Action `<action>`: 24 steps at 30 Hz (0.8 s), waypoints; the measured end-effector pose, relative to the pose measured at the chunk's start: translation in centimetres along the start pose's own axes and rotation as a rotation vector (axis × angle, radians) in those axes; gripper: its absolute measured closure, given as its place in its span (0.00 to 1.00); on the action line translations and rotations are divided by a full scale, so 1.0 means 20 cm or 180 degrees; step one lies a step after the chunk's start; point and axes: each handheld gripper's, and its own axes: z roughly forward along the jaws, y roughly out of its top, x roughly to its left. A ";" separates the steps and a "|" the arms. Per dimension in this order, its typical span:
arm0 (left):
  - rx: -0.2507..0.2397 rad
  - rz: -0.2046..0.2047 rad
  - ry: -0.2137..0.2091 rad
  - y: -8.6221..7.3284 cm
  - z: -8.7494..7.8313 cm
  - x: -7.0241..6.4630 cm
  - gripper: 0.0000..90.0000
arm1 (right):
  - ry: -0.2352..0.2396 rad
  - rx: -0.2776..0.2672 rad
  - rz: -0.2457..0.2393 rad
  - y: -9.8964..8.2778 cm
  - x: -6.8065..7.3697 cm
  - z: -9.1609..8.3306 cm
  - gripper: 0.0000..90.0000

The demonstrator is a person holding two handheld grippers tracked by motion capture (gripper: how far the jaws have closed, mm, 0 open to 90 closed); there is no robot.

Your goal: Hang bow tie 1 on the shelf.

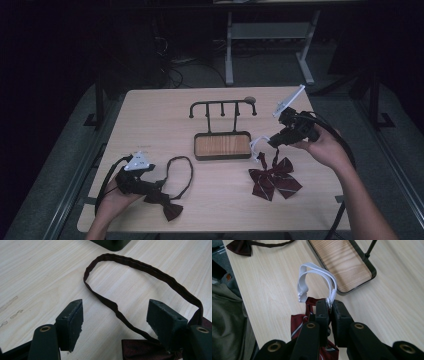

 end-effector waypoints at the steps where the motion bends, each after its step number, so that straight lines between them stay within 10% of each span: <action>1: 0.0001 0.0001 0.0000 0.00 0.00 0.00 0.33 | -0.0006 -0.0005 -0.0017 0.01 0.00 -0.01 0.93; 24: -0.0006 0.0008 0.0004 0.00 -0.01 0.00 0.33 | -0.0054 -0.0022 -0.0026 0.14 -0.04 -0.08 0.93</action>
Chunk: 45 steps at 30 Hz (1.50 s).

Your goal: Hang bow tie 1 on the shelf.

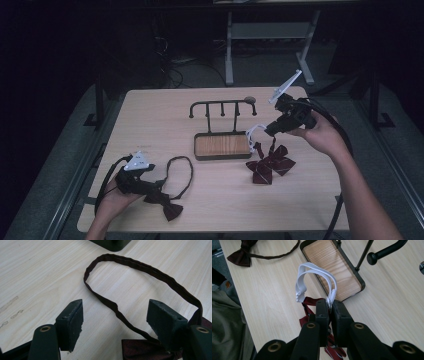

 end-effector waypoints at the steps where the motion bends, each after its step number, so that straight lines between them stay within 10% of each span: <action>1: -0.0001 0.0001 0.0000 0.00 0.00 0.00 0.33 | -0.0007 0.0006 -0.0001 0.00 0.00 0.00 0.93; 45: -0.0024 -0.0047 -0.0036 0.00 0.00 0.00 0.35 | -0.0125 0.0052 0.0248 0.17 -0.19 -0.06 0.93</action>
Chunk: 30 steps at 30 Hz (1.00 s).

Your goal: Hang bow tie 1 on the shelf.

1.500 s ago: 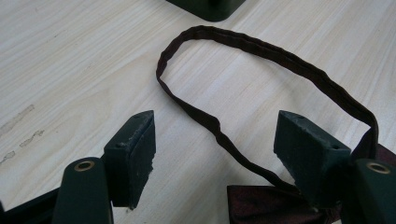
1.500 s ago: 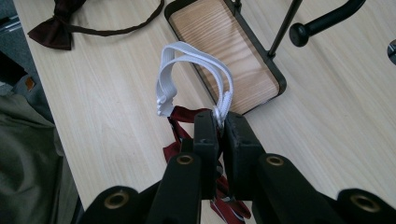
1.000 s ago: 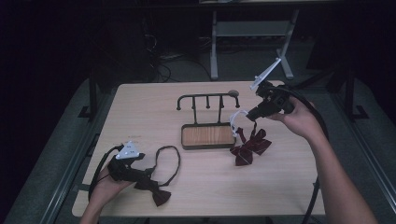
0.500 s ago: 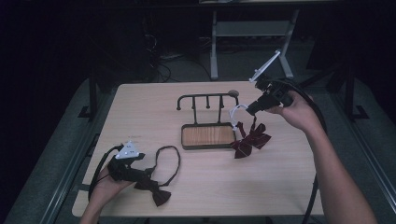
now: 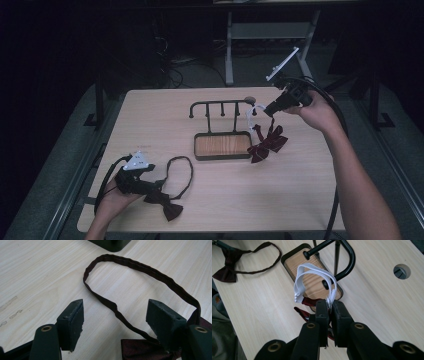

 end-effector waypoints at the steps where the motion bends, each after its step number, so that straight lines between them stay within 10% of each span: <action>1: 0.0002 0.0000 0.0000 0.00 0.00 0.00 0.35 | -0.0007 -0.0009 0.0006 0.00 0.00 0.00 0.93; 30: 0.0017 0.0035 0.0004 0.00 0.00 0.00 0.35 | -0.0051 0.0085 0.0212 0.02 -0.11 0.09 0.93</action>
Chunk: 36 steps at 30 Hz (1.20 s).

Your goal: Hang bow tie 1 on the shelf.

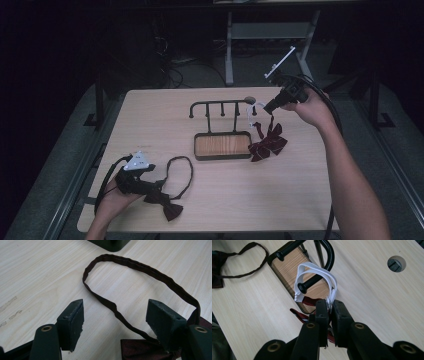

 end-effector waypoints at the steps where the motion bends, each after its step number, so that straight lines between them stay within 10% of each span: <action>1: -0.0004 -0.0001 -0.0001 0.00 0.00 0.00 0.35 | -0.0004 0.0008 0.0008 0.00 0.00 0.00 0.93; 36: 0.0030 0.0019 -0.0011 0.00 0.01 0.00 0.35 | 0.0193 -0.0023 -0.0088 -0.11 0.02 0.10 0.81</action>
